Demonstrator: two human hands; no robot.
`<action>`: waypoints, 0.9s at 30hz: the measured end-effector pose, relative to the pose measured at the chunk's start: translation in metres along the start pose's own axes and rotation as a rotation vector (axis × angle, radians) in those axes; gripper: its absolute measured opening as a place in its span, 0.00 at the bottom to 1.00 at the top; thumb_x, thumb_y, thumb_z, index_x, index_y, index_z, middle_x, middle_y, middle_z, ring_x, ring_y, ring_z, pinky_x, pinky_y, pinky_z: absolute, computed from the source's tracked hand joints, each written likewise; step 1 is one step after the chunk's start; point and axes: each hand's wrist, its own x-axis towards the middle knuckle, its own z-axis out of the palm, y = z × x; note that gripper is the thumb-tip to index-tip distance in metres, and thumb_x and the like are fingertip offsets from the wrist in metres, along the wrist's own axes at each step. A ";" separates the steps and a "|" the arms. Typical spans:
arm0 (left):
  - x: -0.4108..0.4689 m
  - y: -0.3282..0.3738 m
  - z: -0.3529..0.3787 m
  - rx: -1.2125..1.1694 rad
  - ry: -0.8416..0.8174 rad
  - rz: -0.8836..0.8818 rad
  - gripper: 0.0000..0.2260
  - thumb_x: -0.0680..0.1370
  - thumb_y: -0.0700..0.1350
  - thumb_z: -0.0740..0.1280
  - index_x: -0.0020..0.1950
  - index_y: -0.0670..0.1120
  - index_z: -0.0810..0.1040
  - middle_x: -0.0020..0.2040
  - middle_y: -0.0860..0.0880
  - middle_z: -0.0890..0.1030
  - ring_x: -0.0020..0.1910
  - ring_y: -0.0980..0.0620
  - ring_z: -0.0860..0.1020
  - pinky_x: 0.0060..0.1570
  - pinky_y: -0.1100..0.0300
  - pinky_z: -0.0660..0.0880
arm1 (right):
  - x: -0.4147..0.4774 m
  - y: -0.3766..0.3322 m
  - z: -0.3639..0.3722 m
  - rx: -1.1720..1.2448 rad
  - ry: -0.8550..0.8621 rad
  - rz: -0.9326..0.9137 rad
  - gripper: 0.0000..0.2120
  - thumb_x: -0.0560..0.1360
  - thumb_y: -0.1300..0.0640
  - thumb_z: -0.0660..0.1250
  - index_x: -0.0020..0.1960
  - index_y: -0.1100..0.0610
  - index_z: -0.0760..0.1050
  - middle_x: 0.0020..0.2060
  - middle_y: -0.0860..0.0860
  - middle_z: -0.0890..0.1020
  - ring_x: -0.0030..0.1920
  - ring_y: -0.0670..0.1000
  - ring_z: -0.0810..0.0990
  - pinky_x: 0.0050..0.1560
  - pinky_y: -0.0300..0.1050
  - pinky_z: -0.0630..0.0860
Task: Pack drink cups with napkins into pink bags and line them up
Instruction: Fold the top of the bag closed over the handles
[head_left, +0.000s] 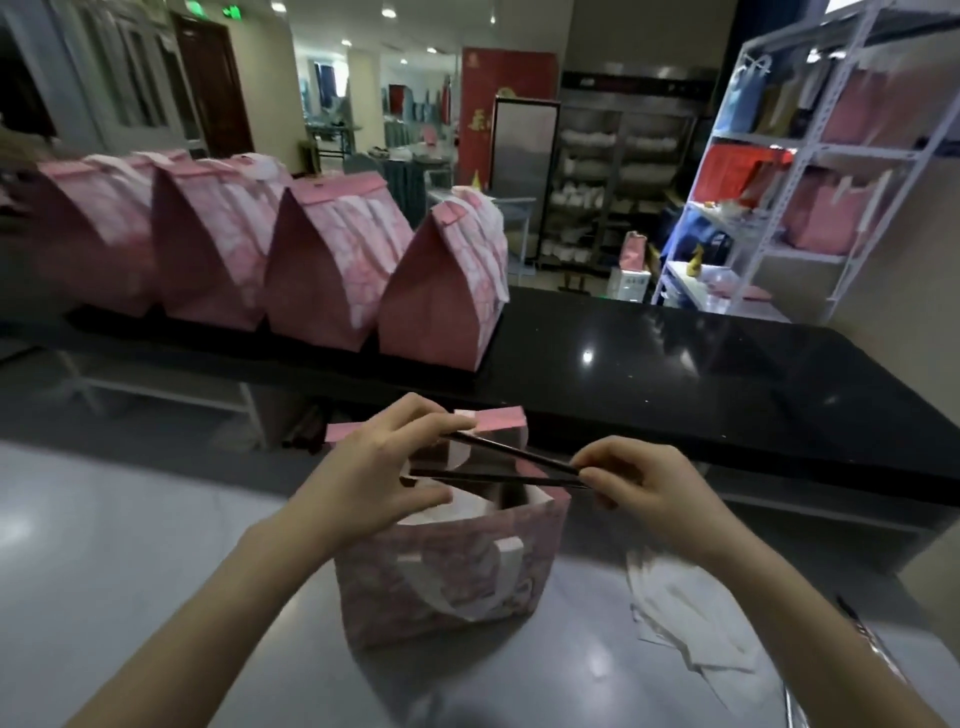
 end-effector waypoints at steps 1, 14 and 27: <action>-0.006 -0.008 -0.006 0.031 0.028 -0.028 0.26 0.70 0.41 0.77 0.66 0.52 0.76 0.55 0.55 0.74 0.51 0.55 0.78 0.49 0.55 0.78 | 0.009 -0.007 0.009 0.008 -0.018 -0.004 0.07 0.76 0.58 0.68 0.48 0.46 0.81 0.41 0.45 0.84 0.42 0.44 0.82 0.43 0.38 0.79; -0.052 -0.075 -0.021 0.199 0.136 -0.120 0.10 0.74 0.46 0.73 0.55 0.48 0.85 0.43 0.53 0.83 0.40 0.55 0.74 0.39 0.60 0.75 | 0.068 -0.040 0.085 -0.547 -0.203 -0.150 0.16 0.80 0.51 0.62 0.67 0.44 0.73 0.58 0.41 0.78 0.59 0.44 0.72 0.61 0.42 0.69; -0.046 -0.077 -0.002 0.183 0.034 -0.235 0.24 0.68 0.53 0.74 0.63 0.53 0.78 0.60 0.60 0.76 0.66 0.54 0.66 0.67 0.54 0.66 | 0.079 -0.018 0.098 -0.624 -0.329 -0.072 0.14 0.75 0.58 0.68 0.58 0.46 0.80 0.51 0.43 0.83 0.50 0.44 0.80 0.52 0.42 0.78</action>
